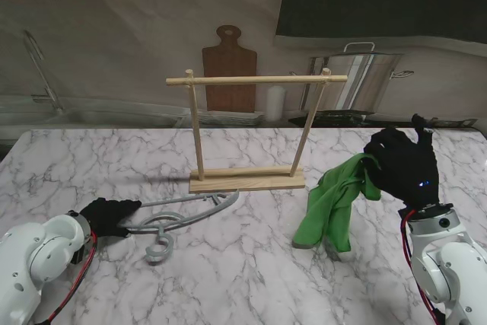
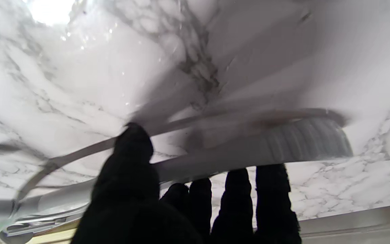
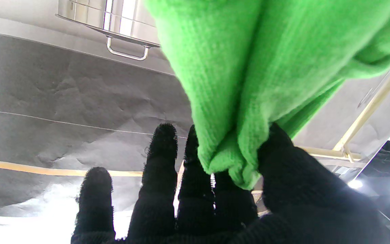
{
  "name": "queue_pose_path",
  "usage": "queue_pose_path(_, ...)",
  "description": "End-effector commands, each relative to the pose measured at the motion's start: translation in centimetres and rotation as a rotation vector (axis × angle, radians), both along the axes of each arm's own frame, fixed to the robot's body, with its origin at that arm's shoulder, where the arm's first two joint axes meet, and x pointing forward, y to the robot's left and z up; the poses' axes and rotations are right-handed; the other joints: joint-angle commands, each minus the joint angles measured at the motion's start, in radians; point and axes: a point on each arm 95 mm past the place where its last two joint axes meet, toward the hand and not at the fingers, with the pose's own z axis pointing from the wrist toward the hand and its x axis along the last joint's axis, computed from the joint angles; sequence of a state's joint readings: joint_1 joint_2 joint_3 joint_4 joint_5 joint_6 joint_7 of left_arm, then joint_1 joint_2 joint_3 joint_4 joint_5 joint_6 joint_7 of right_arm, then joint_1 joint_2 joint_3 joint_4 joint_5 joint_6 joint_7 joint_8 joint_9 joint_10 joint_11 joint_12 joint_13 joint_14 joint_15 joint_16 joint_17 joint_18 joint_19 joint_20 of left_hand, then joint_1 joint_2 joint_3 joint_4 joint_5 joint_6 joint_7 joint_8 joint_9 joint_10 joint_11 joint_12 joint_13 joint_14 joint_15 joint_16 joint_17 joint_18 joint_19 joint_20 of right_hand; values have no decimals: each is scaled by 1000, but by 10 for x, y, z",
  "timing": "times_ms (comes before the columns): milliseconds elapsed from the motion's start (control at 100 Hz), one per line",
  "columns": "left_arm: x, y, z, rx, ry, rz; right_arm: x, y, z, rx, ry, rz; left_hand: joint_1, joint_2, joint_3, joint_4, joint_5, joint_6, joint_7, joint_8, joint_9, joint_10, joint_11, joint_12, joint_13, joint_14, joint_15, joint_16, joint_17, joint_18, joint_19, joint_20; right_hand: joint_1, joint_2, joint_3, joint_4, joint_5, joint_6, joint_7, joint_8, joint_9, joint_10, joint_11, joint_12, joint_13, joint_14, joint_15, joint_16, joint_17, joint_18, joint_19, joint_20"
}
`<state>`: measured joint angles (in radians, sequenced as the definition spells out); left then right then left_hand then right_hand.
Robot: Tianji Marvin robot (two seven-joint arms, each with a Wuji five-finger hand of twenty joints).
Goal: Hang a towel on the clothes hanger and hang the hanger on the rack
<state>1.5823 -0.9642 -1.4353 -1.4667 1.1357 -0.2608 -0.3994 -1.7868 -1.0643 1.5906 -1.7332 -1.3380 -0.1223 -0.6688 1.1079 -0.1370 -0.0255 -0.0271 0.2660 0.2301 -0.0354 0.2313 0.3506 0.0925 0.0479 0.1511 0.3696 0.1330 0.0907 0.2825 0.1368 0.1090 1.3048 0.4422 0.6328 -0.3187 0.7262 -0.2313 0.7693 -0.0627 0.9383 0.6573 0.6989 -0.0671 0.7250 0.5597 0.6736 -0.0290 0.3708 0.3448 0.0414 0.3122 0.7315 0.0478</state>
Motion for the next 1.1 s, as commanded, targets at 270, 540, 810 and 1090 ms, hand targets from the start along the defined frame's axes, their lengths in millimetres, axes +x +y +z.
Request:
queue_pose_path(270, -20, -1, -32, -139, 36, 57, -2, -1, -2, 5, 2, -4, 183, 49, 269, 0, 401, -154, 412, 371, 439, 8, 210, 225, 295, 38, 226, 169, 95, 33, -457, 38, 41, 79, 9, -2, 18, -92, 67, 15, -3, 5, 3, -4, -3, 1, -16, 2, -25, 23, -22, -19)
queue_pose_path(540, -25, -10, -9, -268, -36, 62, -4, -2, 3, 9, -14, 5, 183, 69, 217, 0, 343, -103, 568, 556, 494, 80, 272, 328, 328, 151, 354, 353, 123, 139, -324, 162, 39, 78, 15, -3, 20, -88, 69, 16, 6, 5, 5, 1, 1, 1, -15, 3, -23, 23, -21, -19)
queue_pose_path(810, -25, -23, 3, -349, -64, 48, -10, -3, 9, 17, -38, 19, 183, 29, 283, -5, 302, -49, 650, 677, 543, 110, 506, 500, 432, 234, 655, 560, 265, 235, -67, 294, 36, 77, 18, -3, 22, -87, 69, 15, 41, 0, 23, 14, 19, 0, -9, 6, -21, 23, -21, -19)
queue_pose_path(1090, -19, -38, 9, -377, -79, 14, -24, -1, 21, 26, -76, 50, 183, 76, 146, 3, 305, -12, 600, 587, 626, 39, 813, 744, 624, 190, 1102, 753, 538, 190, 348, 412, 36, 72, 25, -4, 27, -84, 68, 14, 54, 2, 23, 24, 32, 4, -10, 9, -19, 26, -21, -20)
